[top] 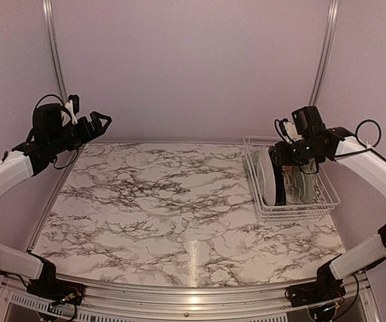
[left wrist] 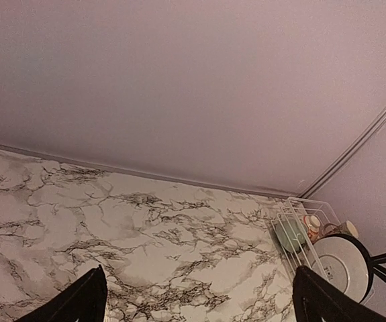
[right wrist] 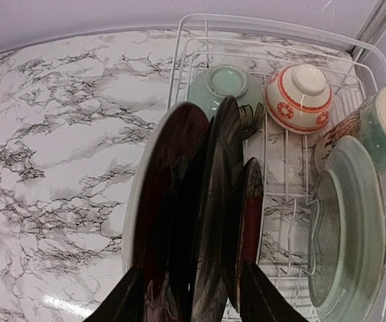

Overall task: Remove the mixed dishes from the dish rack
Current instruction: Grab the plate from the dish rack.

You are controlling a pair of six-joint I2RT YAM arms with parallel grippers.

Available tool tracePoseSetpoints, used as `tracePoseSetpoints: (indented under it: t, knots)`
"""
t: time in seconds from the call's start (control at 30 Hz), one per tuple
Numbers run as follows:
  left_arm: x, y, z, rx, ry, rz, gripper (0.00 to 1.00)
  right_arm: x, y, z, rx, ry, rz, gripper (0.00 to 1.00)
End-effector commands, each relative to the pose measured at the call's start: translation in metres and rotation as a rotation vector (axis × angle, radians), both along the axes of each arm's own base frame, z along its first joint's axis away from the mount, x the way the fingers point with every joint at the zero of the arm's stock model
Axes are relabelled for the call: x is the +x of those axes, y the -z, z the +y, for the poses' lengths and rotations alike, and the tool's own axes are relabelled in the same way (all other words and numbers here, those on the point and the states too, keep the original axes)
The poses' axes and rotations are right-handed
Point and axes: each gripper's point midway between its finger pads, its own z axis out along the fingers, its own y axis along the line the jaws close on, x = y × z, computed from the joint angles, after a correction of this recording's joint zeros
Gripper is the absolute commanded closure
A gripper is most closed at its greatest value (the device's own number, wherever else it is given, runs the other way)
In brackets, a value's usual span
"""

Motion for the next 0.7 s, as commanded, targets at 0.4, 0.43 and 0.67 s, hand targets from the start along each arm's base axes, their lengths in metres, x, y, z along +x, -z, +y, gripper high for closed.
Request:
tracePoseSetpoints:
  t: [0.4,0.43,0.67]
  knots:
    - [0.006,-0.002,-0.009,-0.034,0.032,-0.005,0.01,0.007,0.019,0.0,-0.043,0.018,0.032,0.7]
    - [0.007,0.0,-0.009,-0.036,0.031,-0.001,0.01,0.007,0.02,-0.001,-0.052,0.026,0.032,0.73]
    - [0.01,0.004,-0.011,-0.045,0.034,0.016,0.01,0.008,0.02,0.001,-0.115,0.046,0.02,0.76]
